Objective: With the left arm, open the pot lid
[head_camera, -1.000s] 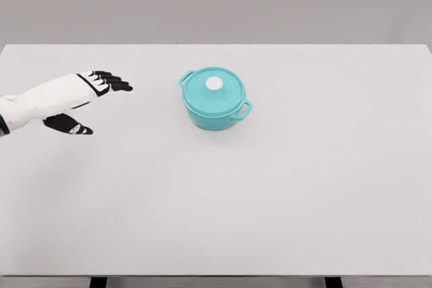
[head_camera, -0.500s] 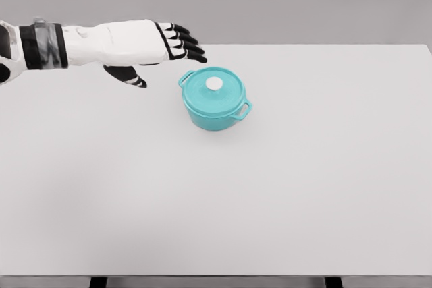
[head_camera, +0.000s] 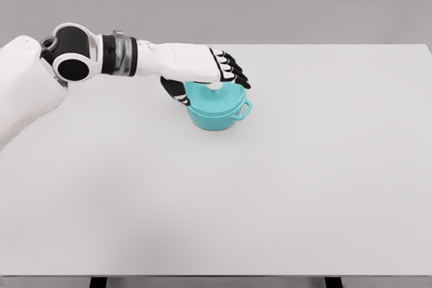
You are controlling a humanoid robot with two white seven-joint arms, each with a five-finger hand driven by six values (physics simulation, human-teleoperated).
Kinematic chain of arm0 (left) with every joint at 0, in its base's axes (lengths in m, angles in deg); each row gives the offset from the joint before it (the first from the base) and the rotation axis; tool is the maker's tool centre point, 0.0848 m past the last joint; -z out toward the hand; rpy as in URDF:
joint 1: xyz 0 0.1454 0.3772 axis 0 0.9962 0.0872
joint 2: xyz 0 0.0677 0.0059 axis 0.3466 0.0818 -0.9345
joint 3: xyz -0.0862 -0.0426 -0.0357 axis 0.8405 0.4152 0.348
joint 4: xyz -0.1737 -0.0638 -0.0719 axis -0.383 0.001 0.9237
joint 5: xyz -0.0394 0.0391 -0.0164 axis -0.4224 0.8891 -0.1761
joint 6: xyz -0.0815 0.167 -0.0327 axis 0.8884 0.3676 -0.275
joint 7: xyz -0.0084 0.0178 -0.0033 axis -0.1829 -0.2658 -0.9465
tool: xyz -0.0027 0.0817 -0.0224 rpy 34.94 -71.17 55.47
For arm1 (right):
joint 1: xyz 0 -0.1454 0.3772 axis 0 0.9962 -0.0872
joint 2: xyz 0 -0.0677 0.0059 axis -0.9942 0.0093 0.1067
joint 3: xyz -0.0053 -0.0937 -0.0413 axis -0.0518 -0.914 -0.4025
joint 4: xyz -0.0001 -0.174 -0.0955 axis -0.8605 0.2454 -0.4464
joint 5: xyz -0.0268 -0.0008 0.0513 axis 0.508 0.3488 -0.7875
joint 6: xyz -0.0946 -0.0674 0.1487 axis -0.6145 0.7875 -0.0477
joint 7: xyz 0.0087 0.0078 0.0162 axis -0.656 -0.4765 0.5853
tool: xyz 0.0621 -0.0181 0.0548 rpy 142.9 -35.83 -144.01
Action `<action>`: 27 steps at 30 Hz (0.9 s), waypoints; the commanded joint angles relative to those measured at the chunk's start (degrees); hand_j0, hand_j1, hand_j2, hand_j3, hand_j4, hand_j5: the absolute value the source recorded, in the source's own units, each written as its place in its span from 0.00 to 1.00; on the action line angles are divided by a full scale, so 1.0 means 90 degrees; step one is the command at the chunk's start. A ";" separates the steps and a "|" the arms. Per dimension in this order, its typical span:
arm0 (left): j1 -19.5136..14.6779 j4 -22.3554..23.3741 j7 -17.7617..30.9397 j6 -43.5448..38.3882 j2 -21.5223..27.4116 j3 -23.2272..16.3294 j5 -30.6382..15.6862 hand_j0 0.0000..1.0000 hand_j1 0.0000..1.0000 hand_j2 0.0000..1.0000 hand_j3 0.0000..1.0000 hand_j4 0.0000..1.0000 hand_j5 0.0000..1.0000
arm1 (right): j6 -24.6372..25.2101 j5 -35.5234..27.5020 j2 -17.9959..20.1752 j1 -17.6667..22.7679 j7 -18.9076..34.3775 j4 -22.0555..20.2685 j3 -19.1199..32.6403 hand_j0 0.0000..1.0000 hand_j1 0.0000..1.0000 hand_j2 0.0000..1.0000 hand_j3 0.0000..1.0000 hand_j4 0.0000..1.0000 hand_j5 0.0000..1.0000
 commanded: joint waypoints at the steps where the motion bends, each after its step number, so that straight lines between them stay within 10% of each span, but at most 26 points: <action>1: 0.0000 0.0081 -0.0003 -0.0017 -0.0024 -0.0007 -0.0013 1.00 1.00 1.00 1.00 1.00 1.00 | -0.0001 -0.0001 0.0002 0.0000 0.0001 -0.0001 0.0000 1.00 1.00 1.00 1.00 1.00 1.00; 15: -0.0127 0.0628 -0.0003 -0.0017 -0.0424 -0.0036 0.0661 0.78 0.78 0.78 0.78 0.78 0.78 | -0.0001 -0.0001 0.0002 0.0000 0.0001 -0.0001 0.0000 1.00 1.00 1.00 1.00 1.00 1.00; 27: -0.0147 0.1194 -0.0003 -0.0017 -0.0708 -0.0046 0.0837 0.79 0.79 0.79 0.79 0.79 0.79 | -0.0001 -0.0001 0.0002 0.0000 0.0001 -0.0001 0.0000 1.00 1.00 1.00 1.00 1.00 1.00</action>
